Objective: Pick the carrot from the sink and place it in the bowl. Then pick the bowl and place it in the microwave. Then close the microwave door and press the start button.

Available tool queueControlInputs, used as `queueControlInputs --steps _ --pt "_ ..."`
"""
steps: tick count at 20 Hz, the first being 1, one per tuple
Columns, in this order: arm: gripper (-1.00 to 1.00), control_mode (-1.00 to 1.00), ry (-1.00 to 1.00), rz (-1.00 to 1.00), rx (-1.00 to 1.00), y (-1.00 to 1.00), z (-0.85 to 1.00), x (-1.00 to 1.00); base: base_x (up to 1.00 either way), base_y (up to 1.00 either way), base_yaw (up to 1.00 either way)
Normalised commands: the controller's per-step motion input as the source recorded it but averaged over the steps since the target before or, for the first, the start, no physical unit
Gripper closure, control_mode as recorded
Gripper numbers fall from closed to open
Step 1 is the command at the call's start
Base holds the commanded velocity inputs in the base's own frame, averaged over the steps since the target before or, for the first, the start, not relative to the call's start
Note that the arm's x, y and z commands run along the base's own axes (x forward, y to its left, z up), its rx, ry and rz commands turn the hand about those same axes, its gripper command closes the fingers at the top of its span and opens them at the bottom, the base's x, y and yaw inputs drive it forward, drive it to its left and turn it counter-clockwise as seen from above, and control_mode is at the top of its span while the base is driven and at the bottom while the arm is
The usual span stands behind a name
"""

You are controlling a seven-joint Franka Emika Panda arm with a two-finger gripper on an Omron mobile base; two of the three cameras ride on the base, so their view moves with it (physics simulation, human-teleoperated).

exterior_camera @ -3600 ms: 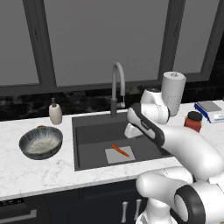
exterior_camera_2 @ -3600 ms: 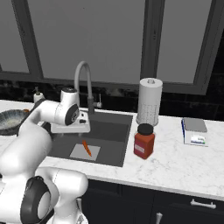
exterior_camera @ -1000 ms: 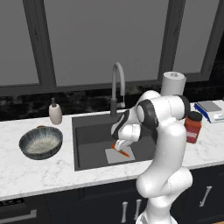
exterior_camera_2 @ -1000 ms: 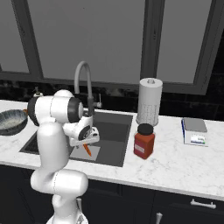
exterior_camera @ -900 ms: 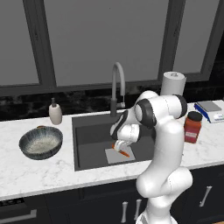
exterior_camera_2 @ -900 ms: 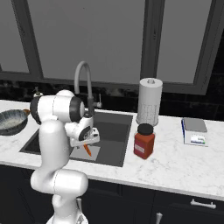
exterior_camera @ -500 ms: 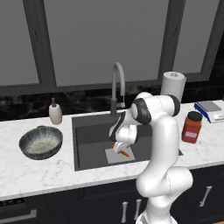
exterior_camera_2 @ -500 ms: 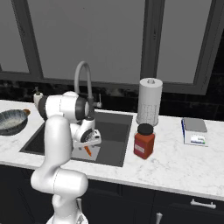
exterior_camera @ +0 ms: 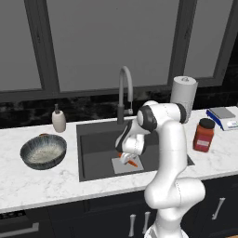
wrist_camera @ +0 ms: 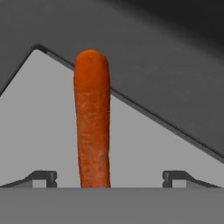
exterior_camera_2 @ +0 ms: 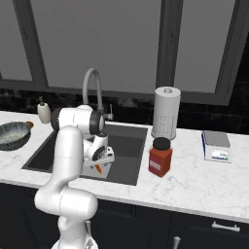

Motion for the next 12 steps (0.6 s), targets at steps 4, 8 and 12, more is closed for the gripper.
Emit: queueControlInputs --steps 4,8,12 --pt "1.0 -1.0 -0.01 0.0 0.0 0.0 -0.32 0.08 0.0 0.0 0.0" --pt "1.0 -1.0 -0.01 0.0 0.0 0.0 -0.31 0.05 0.0 0.0 0.0" --pt "1.0 -1.0 -0.02 0.0 0.0 0.0 -0.34 0.0 0.0 0.0 0.0"
